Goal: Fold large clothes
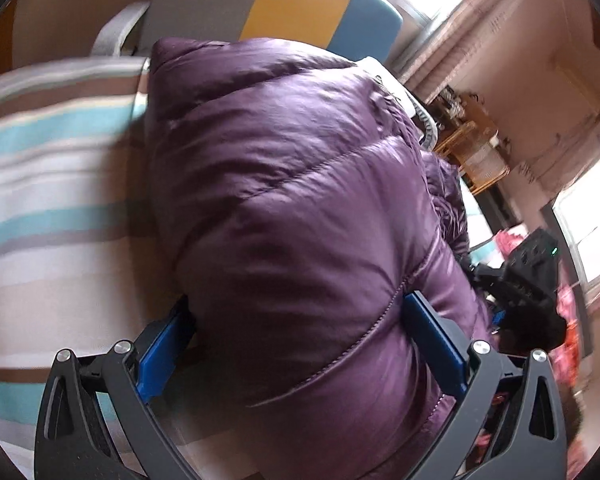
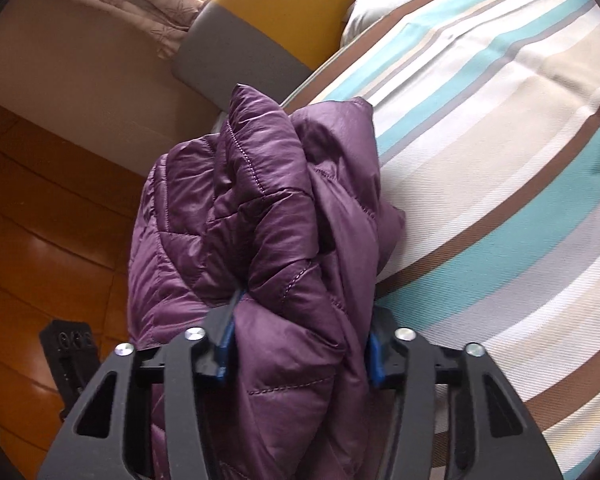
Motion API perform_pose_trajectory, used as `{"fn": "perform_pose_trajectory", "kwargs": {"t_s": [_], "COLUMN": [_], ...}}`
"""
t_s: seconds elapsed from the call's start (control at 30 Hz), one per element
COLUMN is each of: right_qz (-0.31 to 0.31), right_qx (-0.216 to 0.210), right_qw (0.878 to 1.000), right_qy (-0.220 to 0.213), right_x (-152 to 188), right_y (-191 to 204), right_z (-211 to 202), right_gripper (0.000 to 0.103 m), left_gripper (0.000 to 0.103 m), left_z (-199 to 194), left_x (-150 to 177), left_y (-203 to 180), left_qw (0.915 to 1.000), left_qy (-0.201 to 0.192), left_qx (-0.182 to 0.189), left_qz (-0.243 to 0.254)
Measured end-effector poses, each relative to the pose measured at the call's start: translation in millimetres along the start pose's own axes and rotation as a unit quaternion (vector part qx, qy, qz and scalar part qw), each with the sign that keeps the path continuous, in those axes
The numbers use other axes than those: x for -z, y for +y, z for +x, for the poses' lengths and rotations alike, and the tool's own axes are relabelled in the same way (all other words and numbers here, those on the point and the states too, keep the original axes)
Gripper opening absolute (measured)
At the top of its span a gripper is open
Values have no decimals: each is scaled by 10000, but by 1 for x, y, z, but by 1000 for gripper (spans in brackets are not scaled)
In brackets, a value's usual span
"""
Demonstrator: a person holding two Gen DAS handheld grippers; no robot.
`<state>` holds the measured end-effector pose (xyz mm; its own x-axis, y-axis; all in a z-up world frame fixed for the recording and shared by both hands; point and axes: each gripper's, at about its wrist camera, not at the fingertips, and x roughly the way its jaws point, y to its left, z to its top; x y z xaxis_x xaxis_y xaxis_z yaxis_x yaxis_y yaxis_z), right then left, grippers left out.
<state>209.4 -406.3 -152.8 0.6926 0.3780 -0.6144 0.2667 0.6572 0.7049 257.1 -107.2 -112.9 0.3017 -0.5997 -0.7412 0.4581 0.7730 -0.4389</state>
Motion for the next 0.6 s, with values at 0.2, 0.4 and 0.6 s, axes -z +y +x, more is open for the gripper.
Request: {"fn": "perform_pose_trajectory", "kwargs": {"t_s": [0.2,0.4,0.6], "right_qz": [-293,-482,-583], "right_qx": [-86,-236,-413], "right_qw": [9993,9974,9949], "right_qy": [-216,-489,-707], "right_x": [5,15,28], "right_y": [8,18,30], "right_z": [-15,-30,-45], "right_gripper": [31,29,29], "left_gripper": [74,60,57], "left_z": [-9,-26,-50], "left_x": [3,4,3], "left_y": [-20,-31,-45], "left_qw": [9984,9952,9912], "left_qy": [-177,-422,-723], "left_qx": [-212,-382,-490], "left_qz": [483,792,992]}}
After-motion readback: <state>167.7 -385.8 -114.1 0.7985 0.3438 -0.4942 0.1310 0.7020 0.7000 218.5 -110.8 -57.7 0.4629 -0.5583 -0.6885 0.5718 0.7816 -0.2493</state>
